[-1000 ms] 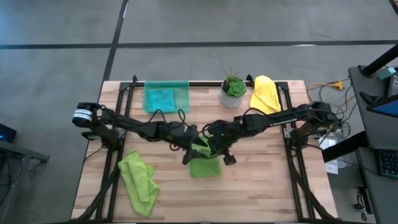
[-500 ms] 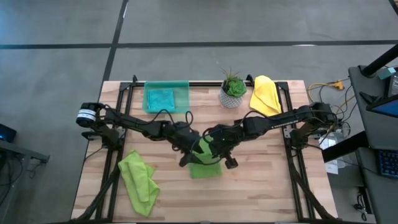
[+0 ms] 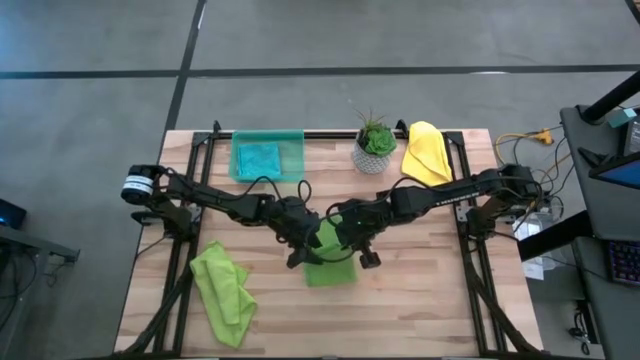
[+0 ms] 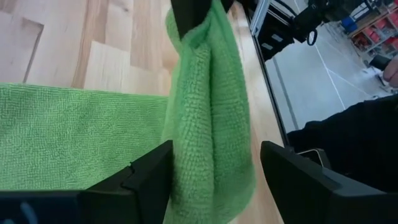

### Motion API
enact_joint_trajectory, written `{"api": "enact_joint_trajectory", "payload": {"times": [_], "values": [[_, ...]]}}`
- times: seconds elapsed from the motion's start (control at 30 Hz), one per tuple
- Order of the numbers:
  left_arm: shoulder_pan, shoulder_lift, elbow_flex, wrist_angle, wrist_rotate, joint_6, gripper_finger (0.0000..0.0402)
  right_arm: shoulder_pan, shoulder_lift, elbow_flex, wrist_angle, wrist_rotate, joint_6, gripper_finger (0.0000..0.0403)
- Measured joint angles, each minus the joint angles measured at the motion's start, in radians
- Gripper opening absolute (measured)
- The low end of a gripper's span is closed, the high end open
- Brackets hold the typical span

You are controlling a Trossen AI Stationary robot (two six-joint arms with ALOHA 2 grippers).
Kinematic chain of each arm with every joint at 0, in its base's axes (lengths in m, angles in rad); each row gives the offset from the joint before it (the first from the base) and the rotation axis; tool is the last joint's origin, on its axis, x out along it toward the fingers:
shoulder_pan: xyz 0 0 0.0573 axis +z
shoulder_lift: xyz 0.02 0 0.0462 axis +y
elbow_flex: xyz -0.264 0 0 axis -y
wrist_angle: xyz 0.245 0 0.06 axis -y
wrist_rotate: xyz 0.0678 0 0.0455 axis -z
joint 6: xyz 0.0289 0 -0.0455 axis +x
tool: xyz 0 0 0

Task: Fold microfiber towels
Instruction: Fold the green microfiber cloth

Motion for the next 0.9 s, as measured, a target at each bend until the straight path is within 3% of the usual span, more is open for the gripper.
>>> {"api": "enact_joint_trajectory", "payload": {"times": [0.63,0.9], "values": [[0.002,-0.046,0.009,-0.065,0.017,-0.005,0.0223,-0.054,0.0,-0.004,-0.017,0.006,0.236,0.0009],[0.002,-0.047,0.032,-0.064,-0.077,-0.035,0.0223,-0.067,0.001,-0.009,-0.036,-0.002,0.419,0.0009]]}}
